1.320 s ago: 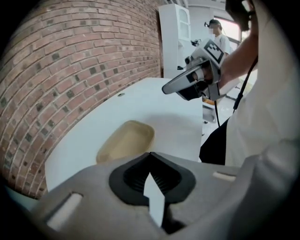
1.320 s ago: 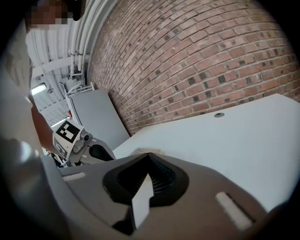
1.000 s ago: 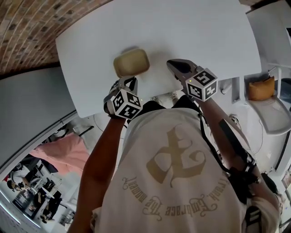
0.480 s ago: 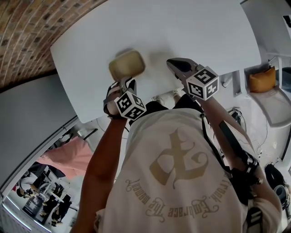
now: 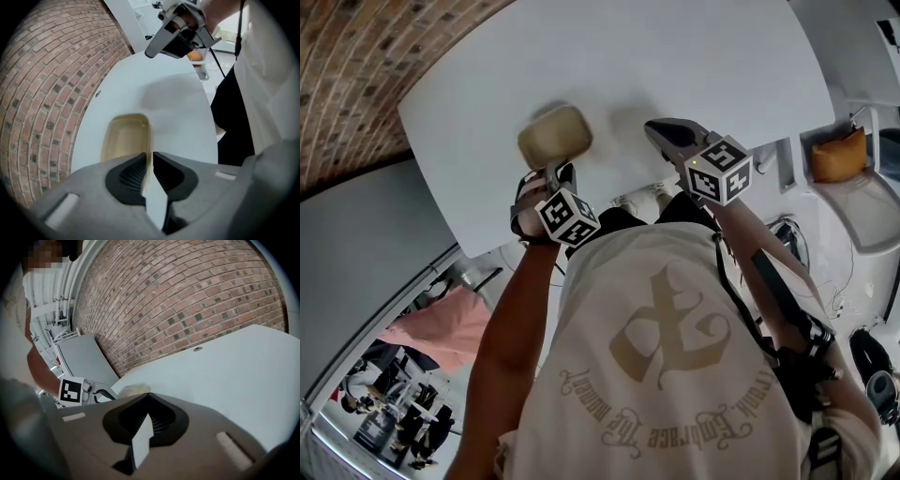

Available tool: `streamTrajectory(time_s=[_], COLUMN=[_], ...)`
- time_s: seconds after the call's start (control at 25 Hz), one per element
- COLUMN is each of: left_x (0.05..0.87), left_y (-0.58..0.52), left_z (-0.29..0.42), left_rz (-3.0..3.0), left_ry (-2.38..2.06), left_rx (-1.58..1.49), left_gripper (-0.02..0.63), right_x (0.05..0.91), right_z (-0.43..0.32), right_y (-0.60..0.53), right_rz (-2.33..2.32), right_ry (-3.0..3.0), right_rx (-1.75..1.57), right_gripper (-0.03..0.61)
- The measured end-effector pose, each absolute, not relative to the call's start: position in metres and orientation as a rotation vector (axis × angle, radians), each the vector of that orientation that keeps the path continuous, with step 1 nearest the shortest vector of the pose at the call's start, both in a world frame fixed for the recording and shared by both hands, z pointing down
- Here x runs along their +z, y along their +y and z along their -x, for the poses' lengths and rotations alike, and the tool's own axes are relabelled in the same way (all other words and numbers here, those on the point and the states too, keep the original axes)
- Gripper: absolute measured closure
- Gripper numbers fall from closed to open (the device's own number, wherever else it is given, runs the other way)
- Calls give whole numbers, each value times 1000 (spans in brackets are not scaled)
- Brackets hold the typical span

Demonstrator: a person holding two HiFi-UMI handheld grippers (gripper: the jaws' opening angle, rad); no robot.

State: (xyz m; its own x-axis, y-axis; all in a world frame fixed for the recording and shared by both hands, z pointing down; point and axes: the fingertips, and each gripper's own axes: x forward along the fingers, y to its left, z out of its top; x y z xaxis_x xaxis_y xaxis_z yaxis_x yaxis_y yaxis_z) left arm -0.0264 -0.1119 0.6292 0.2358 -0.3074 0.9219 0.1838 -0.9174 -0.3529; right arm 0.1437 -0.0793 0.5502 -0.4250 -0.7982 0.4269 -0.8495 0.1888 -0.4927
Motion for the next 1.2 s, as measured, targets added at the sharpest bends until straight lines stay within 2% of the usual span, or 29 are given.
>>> streamTrajectory(time_s=[1.2], left_x=[579], left_y=[-118], left_z=[33], left_rz=[2257], left_ry=[291], left_rx=[-1546], left_gripper=[584], right_x=[536], right_z=[-116], right_y=[-76], right_rz=[-1595], right_ry=[-2391], right_rx=[996], right_gripper=[571])
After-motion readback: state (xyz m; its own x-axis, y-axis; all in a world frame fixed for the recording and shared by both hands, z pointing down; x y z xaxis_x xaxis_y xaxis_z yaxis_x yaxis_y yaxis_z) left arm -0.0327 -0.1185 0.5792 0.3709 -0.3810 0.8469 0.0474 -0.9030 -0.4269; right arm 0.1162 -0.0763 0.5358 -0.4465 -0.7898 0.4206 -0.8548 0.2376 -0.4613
